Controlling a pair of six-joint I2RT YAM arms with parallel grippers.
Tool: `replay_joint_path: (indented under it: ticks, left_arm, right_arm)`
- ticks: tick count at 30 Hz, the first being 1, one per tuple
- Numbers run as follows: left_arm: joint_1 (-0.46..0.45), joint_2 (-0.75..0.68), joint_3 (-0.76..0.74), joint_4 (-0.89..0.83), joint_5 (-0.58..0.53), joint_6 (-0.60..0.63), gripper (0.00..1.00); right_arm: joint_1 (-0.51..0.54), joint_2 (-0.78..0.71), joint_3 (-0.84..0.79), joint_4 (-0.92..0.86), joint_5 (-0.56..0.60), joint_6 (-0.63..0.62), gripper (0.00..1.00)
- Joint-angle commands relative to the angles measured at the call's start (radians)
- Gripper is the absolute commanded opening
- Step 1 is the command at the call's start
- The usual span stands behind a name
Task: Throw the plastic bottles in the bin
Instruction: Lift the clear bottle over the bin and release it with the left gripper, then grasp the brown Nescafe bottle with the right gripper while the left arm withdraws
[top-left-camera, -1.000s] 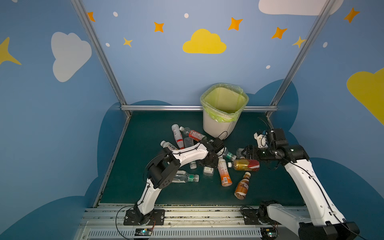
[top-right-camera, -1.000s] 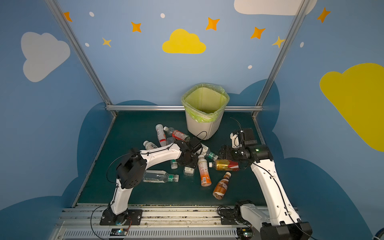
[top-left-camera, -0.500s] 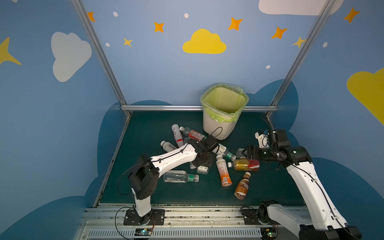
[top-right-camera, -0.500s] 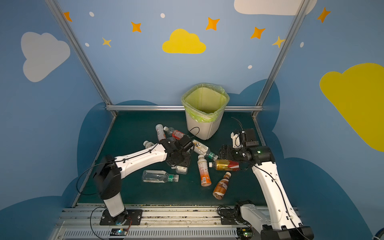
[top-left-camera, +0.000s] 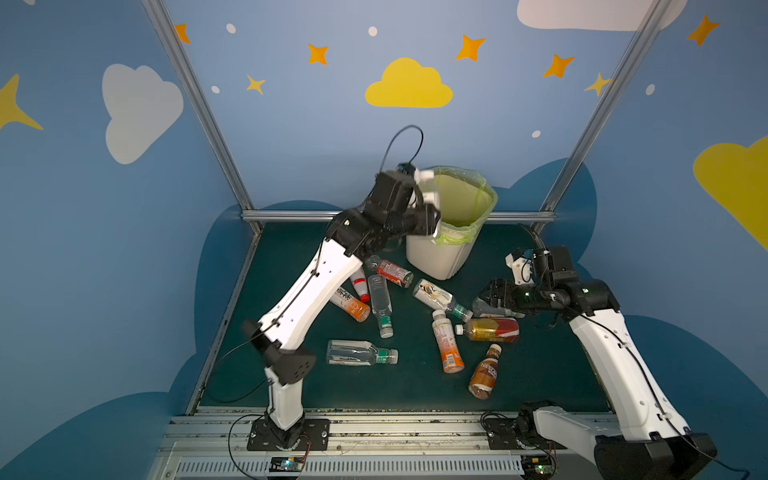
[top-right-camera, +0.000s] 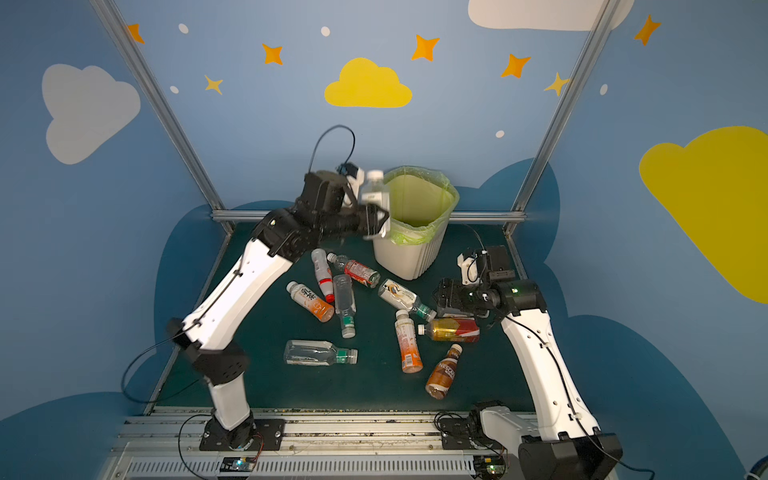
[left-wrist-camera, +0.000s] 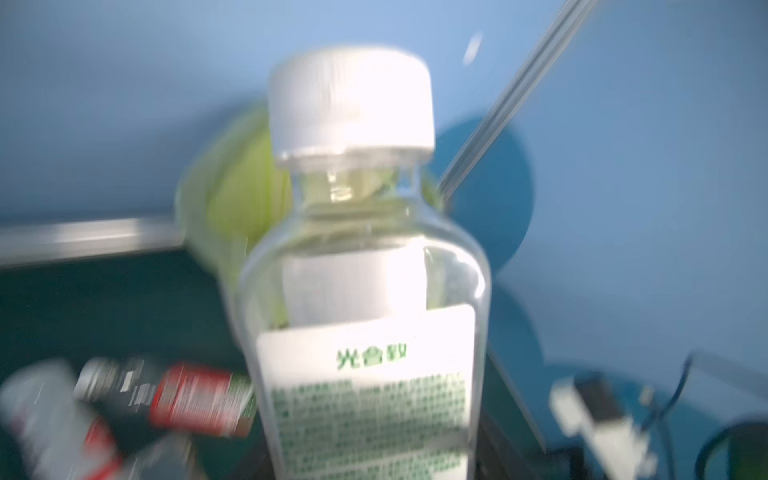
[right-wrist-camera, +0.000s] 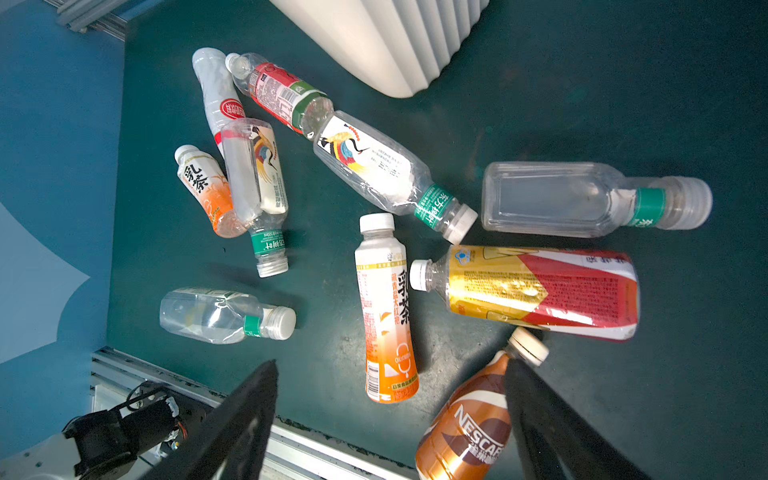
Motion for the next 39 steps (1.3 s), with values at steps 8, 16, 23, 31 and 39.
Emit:
replay_joint_path:
  ticks: [8, 16, 23, 31, 39]
  left_arm:
    - [-0.001, -0.026, 0.005, 0.059, -0.085, 0.165, 1.00]
    - [-0.015, -0.407, -0.493, -0.082, -0.203, 0.067, 1.00]
    - [0.033, -0.784, -1.174, -0.084, -0.228, -0.203, 1.00]
    - [0.083, -1.048, -1.562, -0.153, -0.212, -0.414, 1.00]
    - [0.082, -1.045, -1.599, -0.115, -0.161, -0.338, 1.00]
  right_arm:
    - [0.002, 0.025, 0.081, -0.003, -0.009, -0.022, 0.87]
    - [0.004, -0.030, 0.026, 0.028, -0.016, -0.024, 0.87]
    - [0.035, -0.072, -0.030, 0.011, -0.039, -0.035, 0.86]
    - [0.207, -0.080, -0.097, -0.042, 0.083, 0.028, 0.83]
    - [0.226, -0.163, -0.249, -0.143, 0.238, 0.215, 0.80]
